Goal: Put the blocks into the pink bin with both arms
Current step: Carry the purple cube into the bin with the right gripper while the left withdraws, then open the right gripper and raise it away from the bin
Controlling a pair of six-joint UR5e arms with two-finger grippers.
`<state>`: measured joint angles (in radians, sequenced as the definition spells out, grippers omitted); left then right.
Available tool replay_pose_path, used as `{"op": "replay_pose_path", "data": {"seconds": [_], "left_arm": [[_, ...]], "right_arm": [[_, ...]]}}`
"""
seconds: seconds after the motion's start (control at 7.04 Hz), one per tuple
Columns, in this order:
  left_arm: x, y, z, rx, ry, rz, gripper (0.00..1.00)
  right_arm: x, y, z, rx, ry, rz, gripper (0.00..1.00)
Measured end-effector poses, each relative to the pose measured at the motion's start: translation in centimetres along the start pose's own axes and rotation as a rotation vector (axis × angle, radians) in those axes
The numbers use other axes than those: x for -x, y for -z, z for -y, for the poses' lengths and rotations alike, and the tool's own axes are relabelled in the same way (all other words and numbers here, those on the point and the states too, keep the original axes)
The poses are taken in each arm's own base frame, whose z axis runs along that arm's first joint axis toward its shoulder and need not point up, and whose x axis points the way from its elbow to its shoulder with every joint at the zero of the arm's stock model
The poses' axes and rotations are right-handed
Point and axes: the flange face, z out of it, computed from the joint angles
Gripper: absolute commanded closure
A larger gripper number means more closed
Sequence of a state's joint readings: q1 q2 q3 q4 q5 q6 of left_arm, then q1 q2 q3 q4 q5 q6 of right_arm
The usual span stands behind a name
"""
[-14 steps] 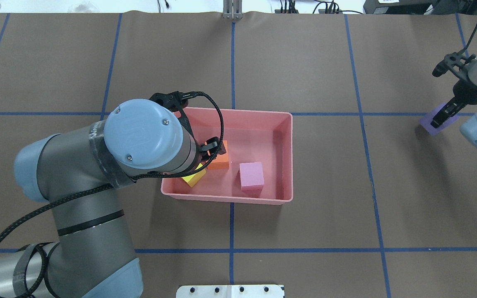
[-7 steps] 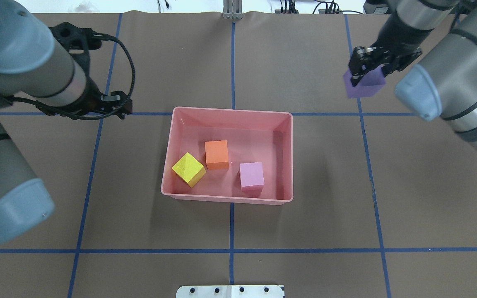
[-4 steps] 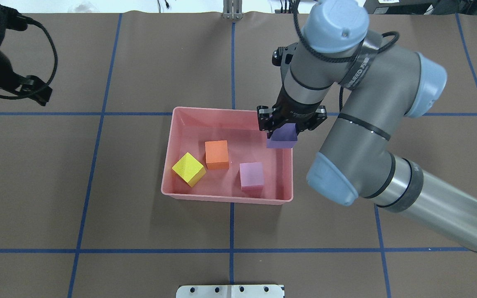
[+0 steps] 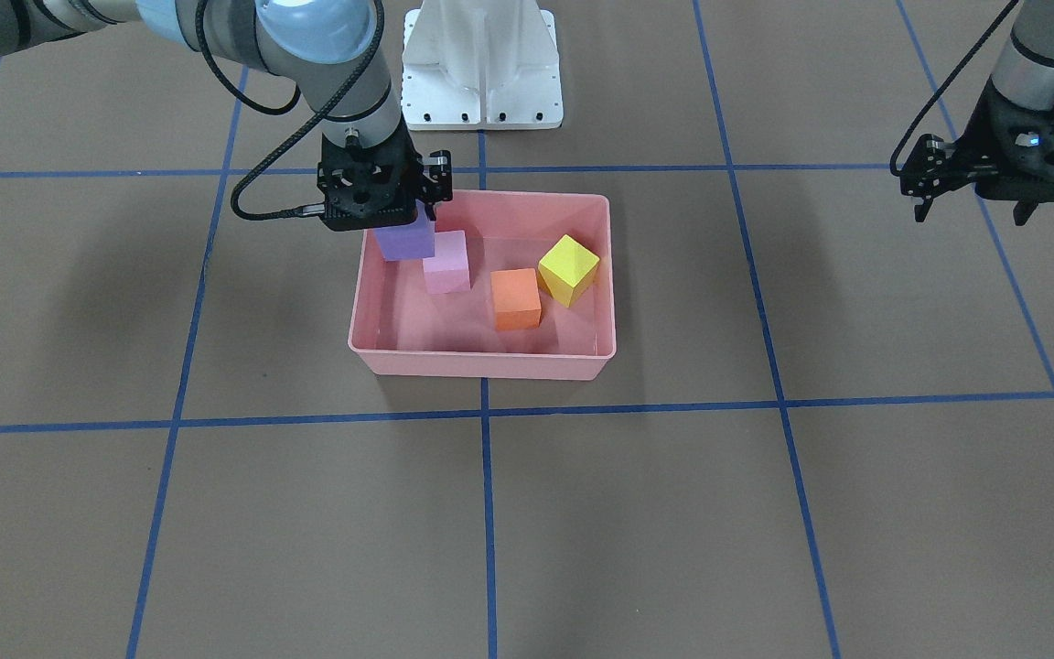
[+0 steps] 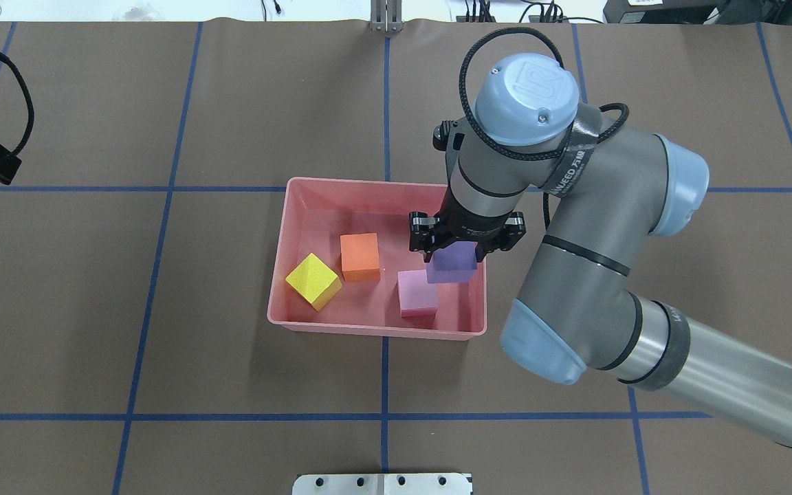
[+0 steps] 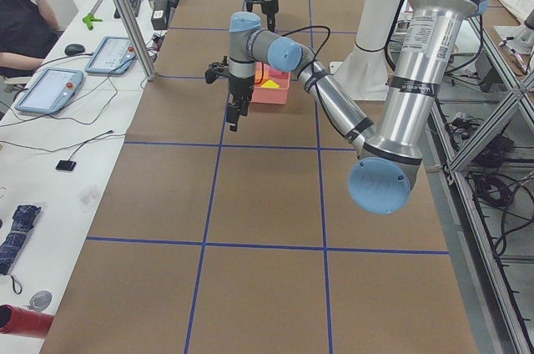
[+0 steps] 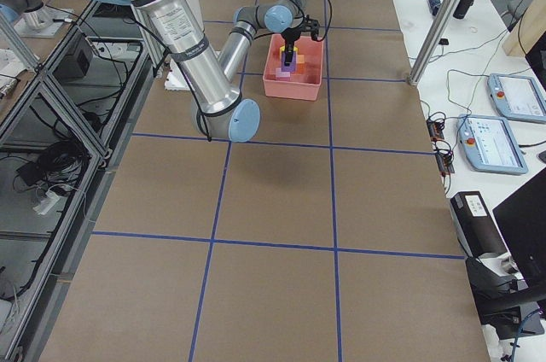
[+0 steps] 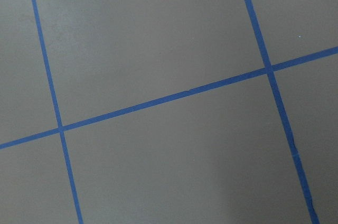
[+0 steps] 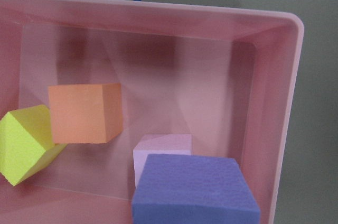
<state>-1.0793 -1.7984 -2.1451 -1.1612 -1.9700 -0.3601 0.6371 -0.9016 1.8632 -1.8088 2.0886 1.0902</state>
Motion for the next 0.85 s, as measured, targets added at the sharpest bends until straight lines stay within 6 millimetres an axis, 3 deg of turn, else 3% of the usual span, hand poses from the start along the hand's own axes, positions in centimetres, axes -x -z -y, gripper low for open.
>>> {"op": "replay_pose_path", "data": {"seconds": [0.28,0.43,0.57,0.71,0.85], "left_arm": [[2.5,-0.1,0.8,-0.012,0.039,0.016,0.0],[4.3,-0.9,1.2,-0.024,0.042,0.02,0.0],[7.2,-1.9,1.6,-0.032,0.026,0.023,0.0],[11.8,-2.8,2.0,-0.019,0.006,0.002,0.0],[16.8,-3.7,1.7,0.008,-0.013,-0.062,0.0]], "right_arm": [[-4.2,2.5,2.8,-0.039,-0.068,-0.029,0.0],[-6.2,4.0,3.9,-0.052,-0.103,-0.066,0.0],[-9.7,6.6,5.4,-0.065,-0.107,-0.113,0.0],[-14.6,9.6,6.7,-0.064,-0.06,-0.168,0.0],[-21.0,11.9,7.4,-0.036,0.022,-0.204,0.0]]}}
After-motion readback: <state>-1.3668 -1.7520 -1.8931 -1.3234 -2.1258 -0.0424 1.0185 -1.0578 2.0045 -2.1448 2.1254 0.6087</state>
